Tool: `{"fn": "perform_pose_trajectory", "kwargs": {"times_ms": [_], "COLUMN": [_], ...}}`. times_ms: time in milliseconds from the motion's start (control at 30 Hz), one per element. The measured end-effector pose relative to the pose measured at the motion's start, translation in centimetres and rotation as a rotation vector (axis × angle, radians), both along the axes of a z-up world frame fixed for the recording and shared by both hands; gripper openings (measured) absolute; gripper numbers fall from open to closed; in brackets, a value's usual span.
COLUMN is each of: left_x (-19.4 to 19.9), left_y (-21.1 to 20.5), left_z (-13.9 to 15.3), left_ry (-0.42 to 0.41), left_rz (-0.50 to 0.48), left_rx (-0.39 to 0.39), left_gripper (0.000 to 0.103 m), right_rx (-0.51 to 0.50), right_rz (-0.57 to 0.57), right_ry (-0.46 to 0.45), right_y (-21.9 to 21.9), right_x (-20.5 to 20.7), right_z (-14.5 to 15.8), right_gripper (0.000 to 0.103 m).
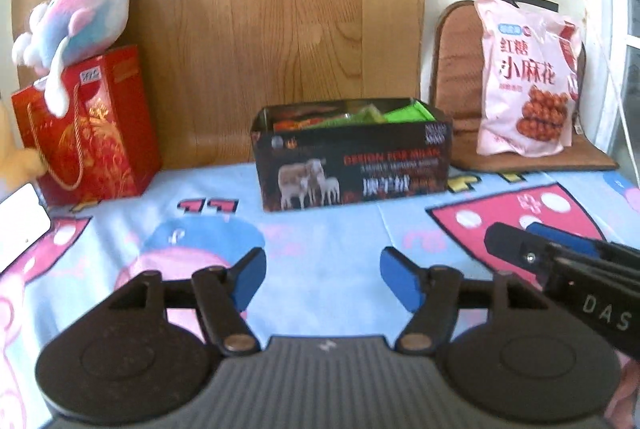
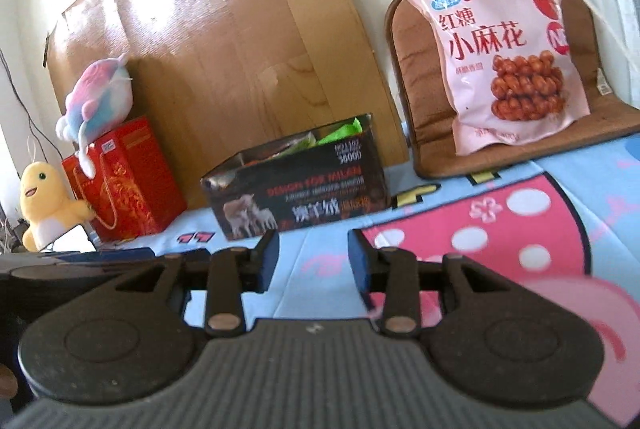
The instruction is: Organize snacks
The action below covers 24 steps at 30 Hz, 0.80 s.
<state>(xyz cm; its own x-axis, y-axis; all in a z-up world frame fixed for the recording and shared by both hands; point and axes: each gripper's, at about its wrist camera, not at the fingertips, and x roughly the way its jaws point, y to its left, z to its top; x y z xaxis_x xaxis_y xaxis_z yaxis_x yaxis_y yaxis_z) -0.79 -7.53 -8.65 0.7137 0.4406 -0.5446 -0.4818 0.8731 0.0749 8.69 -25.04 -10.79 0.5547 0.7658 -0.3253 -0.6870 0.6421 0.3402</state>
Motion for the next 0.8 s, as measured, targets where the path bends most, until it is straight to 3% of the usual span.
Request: {"fn": "perform_pose_trajectory", "kwargs": {"times_ms": [167, 267, 467, 800], "left_x": [-1.3, -1.8, -2.4, -2.4], "left_y": [-0.7, -0.7, -0.1, -0.4], "left_z": [-1.3, -2.3, -2.9, -3.1], "left_ry": [0.005, 0.007, -0.01, -0.012], "left_rz": [0.017, 0.043, 0.085, 0.076], "left_rx": [-0.005, 0.0, 0.006, 0.015], "left_gripper": [0.065, 0.065, 0.065, 0.065], "right_rx": [-0.042, -0.033, -0.016, -0.017], "right_rz": [-0.024, -0.022, -0.045, -0.051], "right_ry": [-0.062, -0.091, -0.083, -0.08], "right_y": [-0.4, -0.8, -1.3, -1.2], "right_x": [-2.2, -2.9, -2.7, -2.9], "right_z": [-0.6, -0.6, -0.7, -0.8], "right_gripper": [0.044, 0.055, 0.055, 0.065]}}
